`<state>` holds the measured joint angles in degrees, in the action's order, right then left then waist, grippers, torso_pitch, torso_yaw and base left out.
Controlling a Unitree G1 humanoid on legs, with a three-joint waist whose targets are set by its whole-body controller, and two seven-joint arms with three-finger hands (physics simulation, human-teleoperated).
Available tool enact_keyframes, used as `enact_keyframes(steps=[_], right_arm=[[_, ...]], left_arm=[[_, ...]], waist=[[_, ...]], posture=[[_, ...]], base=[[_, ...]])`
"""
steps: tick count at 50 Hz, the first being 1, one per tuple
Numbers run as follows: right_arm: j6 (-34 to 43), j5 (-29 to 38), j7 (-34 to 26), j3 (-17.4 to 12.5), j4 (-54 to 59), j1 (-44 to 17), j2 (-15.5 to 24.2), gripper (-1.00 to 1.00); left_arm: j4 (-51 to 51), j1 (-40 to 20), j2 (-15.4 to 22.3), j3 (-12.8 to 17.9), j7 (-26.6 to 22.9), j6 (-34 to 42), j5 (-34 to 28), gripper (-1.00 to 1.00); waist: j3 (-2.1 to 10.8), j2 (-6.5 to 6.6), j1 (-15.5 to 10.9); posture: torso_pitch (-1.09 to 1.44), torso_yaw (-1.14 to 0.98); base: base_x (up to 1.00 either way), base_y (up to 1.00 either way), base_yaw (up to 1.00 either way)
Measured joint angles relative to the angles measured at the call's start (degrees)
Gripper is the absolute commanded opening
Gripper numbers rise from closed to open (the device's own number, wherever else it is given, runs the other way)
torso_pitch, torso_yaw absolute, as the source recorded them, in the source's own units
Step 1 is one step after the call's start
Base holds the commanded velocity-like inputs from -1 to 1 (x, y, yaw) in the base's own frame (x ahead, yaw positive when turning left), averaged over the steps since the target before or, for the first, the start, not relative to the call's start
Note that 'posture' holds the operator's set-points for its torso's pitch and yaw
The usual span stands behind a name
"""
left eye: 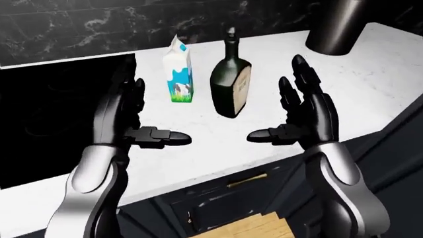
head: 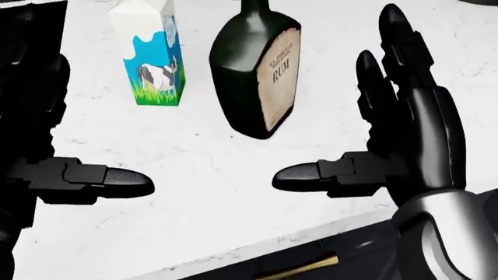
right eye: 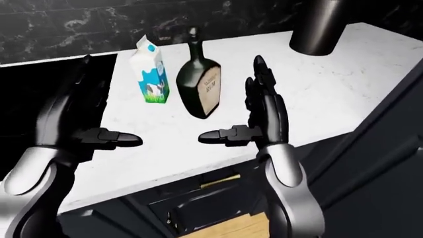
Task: Move the drinks to the dining counter.
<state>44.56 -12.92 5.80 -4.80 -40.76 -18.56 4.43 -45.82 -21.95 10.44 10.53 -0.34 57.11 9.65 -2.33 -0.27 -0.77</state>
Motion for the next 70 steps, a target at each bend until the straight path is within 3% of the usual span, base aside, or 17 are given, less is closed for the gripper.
enact_keyframes(steps=[8,15,27,38,53,70], right_arm=[[-0.8,0.5,0.1,0.2,0.2,-0.1,-0.4,1.00],[-1.0,1.1,0.3,0.5,2.0,-0.8,-0.2,1.00],[-1.2,9.2,3.5,4.9,18.6,-12.3,-2.6,1.00],[-0.1,17.2,6.6,4.2,26.1,-16.0,-3.4,1.00],[-9.2,14.8,8.4,3.9,44.0,-23.2,-4.0,1.00],[-11.1,16.3,7.8,5.6,49.4,-26.8,-6.6,1.00]], left_arm=[[0.5,-0.6,0.2,0.7,0.0,-1.9,0.0,1.00],[4.2,-2.6,1.1,1.1,1.3,-2.3,0.1,1.00],[0.9,-2.0,1.9,2.2,1.5,-0.9,1.8,1.00],[0.5,-2.0,2.0,2.4,1.8,-0.2,2.2,1.00],[1.0,-2.7,2.2,1.5,1.6,-0.2,1.8,1.00],[1.4,-2.5,2.0,1.6,1.2,-1.1,1.4,1.00]], waist=[[1.13,0.52,0.3],[0.89,0.36,0.7],[0.51,0.73,0.7],[0.32,0.79,0.4],[0.39,1.24,0.5],[0.61,1.30,0.4]], posture=[[0.00,0.00],[0.00,0.00],[0.00,0.00],[0.00,0.00],[0.00,0.00],[0.00,0.00]], base=[[0.00,0.00,0.00],[0.00,0.00,0.00],[0.00,0.00,0.00],[0.00,0.00,0.00],[0.00,0.00,0.00],[0.00,0.00,0.00]])
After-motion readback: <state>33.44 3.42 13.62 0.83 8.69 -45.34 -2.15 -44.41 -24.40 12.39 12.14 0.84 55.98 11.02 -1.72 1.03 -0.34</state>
